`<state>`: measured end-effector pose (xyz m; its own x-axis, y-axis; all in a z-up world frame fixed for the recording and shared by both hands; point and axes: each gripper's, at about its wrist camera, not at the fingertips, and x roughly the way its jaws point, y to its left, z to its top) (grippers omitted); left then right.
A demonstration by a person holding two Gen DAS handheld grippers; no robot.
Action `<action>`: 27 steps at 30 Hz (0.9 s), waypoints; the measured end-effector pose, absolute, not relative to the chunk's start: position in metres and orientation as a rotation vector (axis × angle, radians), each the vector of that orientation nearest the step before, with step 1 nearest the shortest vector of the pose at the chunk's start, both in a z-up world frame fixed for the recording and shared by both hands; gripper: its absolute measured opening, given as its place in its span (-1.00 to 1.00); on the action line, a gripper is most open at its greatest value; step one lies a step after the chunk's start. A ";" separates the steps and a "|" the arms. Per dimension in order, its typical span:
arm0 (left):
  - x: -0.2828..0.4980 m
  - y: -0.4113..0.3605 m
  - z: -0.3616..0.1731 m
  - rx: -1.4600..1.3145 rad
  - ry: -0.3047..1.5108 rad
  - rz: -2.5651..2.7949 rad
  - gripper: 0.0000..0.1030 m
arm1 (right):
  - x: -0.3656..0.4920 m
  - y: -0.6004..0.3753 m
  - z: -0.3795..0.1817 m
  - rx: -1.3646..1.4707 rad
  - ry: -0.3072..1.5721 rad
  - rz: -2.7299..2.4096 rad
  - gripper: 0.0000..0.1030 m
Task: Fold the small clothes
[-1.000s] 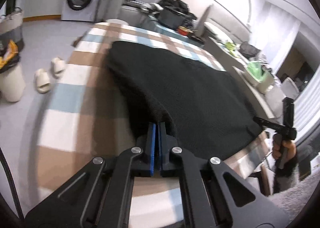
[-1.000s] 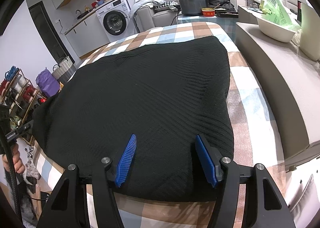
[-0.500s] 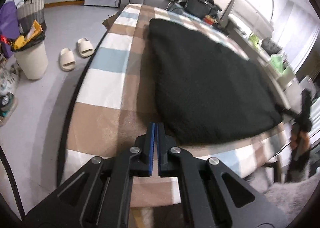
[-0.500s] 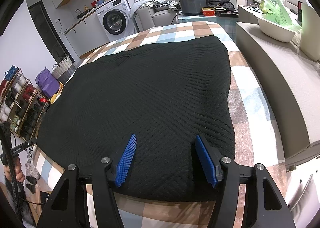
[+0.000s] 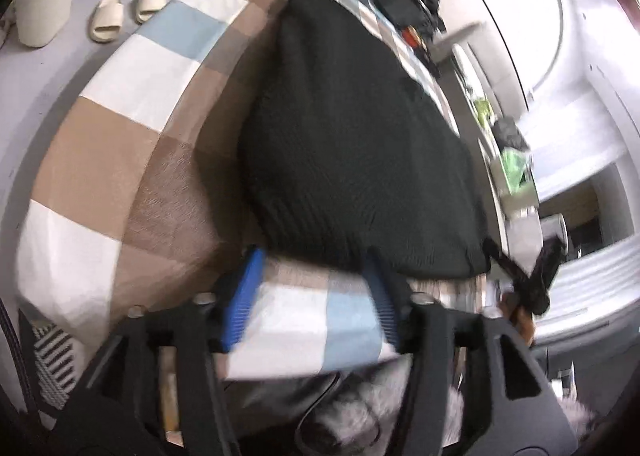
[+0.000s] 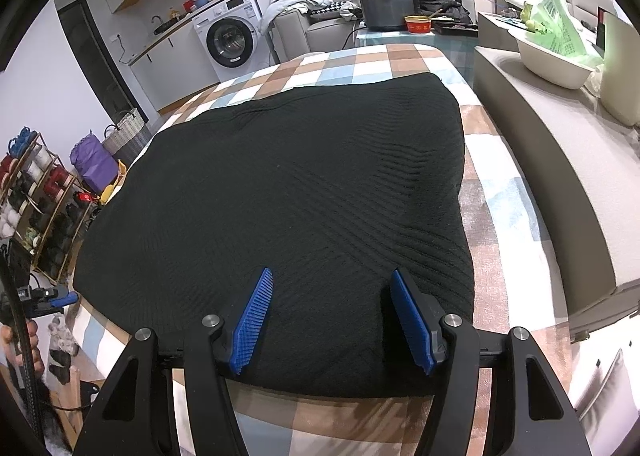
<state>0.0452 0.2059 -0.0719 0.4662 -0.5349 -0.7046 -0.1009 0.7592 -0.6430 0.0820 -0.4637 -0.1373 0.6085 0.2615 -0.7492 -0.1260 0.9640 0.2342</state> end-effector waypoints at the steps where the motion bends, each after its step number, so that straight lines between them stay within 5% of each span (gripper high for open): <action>1: 0.046 0.202 -0.074 -0.698 1.062 -0.281 0.16 | 0.082 -0.463 -0.137 0.161 0.889 0.226 0.23; 12: 0.046 0.182 -0.087 -1.000 0.837 0.000 0.22 | 0.086 -0.460 -0.147 0.176 0.894 0.259 0.25; 13: 0.048 0.178 -0.086 -0.974 0.840 0.017 0.15 | 0.086 -0.459 -0.147 0.177 0.893 0.264 0.25; 17: 0.056 0.163 -0.087 -0.904 0.859 0.042 -0.68 | 0.088 -0.458 -0.148 0.193 0.887 0.282 0.25; 27: 0.066 0.148 -0.021 -0.743 0.696 -0.038 -0.77 | 0.087 -0.457 -0.150 0.183 0.889 0.287 0.25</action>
<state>0.0657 0.1479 -0.0214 0.7772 -0.2686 -0.5690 -0.2055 0.7464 -0.6330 0.0869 -0.4570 -0.1497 0.5957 0.3213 -0.7362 -0.1702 0.9462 0.2753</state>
